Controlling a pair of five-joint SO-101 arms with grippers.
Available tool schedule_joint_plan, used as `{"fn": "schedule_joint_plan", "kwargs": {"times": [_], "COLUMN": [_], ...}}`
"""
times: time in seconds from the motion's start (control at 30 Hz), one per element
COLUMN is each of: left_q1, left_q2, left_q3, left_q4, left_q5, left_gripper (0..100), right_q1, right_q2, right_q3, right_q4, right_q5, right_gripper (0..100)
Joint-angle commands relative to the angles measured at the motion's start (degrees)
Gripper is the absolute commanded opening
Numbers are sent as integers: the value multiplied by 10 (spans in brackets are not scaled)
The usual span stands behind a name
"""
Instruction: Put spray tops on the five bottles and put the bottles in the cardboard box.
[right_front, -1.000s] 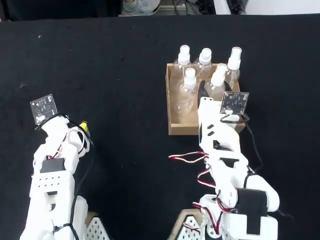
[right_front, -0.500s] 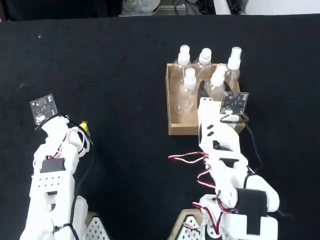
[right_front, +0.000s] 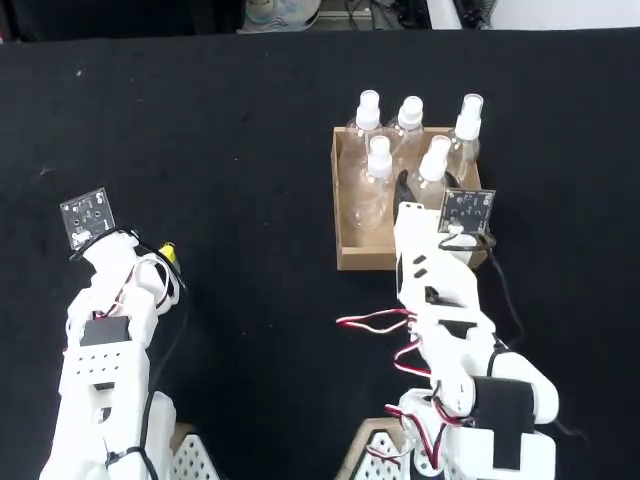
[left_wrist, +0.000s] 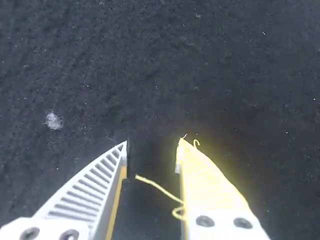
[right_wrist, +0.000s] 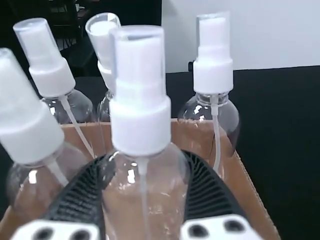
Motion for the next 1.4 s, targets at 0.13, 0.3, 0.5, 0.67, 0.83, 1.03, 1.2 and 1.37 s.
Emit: {"fn": "schedule_joint_plan", "kwargs": {"times": [0.13,0.3,0.5,0.67,0.83,1.03,1.2,1.37], "left_q1": [7,7,7,7,7,7,7,7], "left_q2": [-1,-1,-1,-1,-1,-1,-1,-1], "left_q3": [-7,-7,-7,-7,-7,-7,-7,-7], "left_q4": [-8,-8,-8,-8,-8,-8,-8,-8], "left_q5": [4,4,4,4,4,4,4,4], "left_gripper": [155,155,155,155,155,155,155,155], "right_q1": [-6,-9,-10,-10,-10,-11,-10,-11], "right_q2": [2,2,2,-3,-3,1,1,-2], "right_q3": [0,0,18,26,26,22,27,36], "right_q4": [-11,-11,-11,-15,-15,-12,-11,-14], "right_q5": [2,2,2,2,1,-2,-2,-3], "right_gripper": [13,41,174,177,177,177,177,180]}}
